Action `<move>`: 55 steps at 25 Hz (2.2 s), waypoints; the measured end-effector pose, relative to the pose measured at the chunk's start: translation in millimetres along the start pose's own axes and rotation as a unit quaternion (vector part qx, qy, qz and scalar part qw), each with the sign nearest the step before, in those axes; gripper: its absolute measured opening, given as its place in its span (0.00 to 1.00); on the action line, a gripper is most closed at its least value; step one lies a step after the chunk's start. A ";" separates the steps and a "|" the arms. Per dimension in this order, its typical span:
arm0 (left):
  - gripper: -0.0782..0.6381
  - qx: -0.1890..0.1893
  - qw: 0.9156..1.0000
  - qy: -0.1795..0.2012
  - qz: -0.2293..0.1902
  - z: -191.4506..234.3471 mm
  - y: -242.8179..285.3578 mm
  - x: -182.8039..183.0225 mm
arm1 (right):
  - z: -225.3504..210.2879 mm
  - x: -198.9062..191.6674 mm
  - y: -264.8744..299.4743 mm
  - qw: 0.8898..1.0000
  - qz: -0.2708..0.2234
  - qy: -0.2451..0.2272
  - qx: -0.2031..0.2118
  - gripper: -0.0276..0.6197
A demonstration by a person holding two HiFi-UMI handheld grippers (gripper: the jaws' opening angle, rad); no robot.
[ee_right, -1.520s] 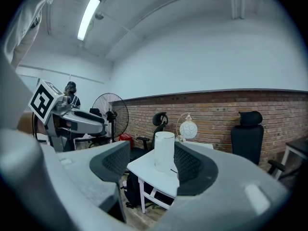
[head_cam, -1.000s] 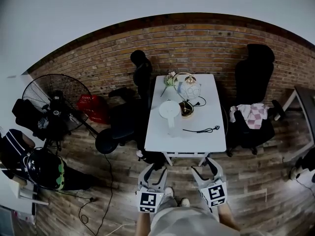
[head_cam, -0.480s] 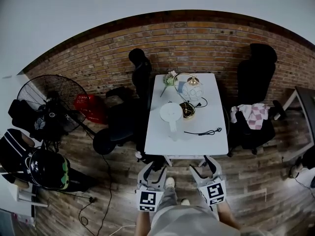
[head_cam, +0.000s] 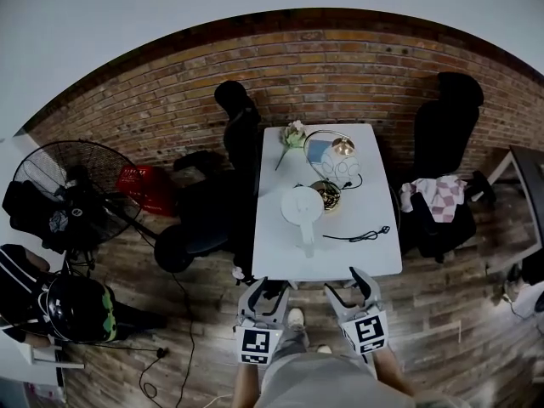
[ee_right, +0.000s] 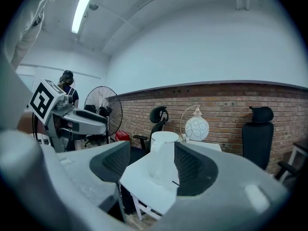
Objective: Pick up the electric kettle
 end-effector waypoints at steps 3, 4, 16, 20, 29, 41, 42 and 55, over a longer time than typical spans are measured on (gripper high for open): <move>0.39 -0.014 1.000 0.008 -0.010 17.7 16.2 -1.0 | -0.2 -2.8 19.9 1.000 0.016 0.019 -0.009 0.48; 0.39 -0.017 1.000 0.007 -0.009 23.0 21.2 -1.8 | -0.2 -2.3 26.9 1.000 0.018 0.018 -0.010 0.48; 0.39 -0.071 0.997 0.000 0.017 73.9 75.2 -28.2 | 4.5 -5.8 98.8 0.998 0.049 0.007 -0.041 0.48; 0.39 -0.091 0.996 -0.001 0.027 85.3 90.8 -37.3 | 8.4 -8.8 115.7 0.994 0.075 0.039 -0.064 0.48; 0.41 -0.118 0.992 0.009 0.046 100.7 119.7 -52.8 | 4.5 -19.3 141.5 0.990 0.090 0.050 -0.099 0.49; 0.47 -0.138 0.989 0.004 0.057 103.6 147.0 -67.1 | 0.8 -25.7 161.4 0.987 0.109 0.058 -0.101 0.49; 0.47 -0.139 0.989 0.004 0.059 103.4 149.0 -68.6 | 0.8 -26.3 163.4 0.987 0.110 0.057 -0.099 0.49; 0.57 -0.136 0.989 -0.001 0.063 100.3 186.0 -80.3 | -14.6 -34.8 171.4 0.991 0.108 0.042 -0.068 0.47</move>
Point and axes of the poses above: the fingertips, and each gripper's own axes: y forward along the fingers, z to its left, x out of its top, the point moved 8 cm from there along -y, backward along the fingers, and after that the axes turned 1 degree about y, right-handed, at the moved point
